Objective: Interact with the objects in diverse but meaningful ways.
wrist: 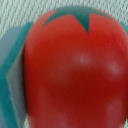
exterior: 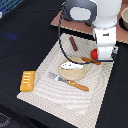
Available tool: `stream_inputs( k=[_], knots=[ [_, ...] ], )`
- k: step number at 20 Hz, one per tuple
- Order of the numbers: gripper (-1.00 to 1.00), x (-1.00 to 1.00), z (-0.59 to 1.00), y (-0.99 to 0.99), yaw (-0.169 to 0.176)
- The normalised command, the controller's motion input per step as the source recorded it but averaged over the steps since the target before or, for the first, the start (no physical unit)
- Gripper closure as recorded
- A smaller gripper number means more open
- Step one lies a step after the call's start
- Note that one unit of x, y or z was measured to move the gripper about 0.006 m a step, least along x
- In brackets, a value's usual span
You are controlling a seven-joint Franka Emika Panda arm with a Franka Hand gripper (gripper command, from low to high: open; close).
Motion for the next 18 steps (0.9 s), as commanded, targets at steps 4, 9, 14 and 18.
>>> stream_inputs(
  k=[4,9,14,18],
  knots=[
    [1.00,0.00,0.67,0.00,0.051],
    [1.00,-0.57,0.63,-0.09,0.034],
    [1.00,-0.94,0.32,-0.15,0.001],
    [1.00,-0.98,0.23,-0.13,0.000]
  ],
)
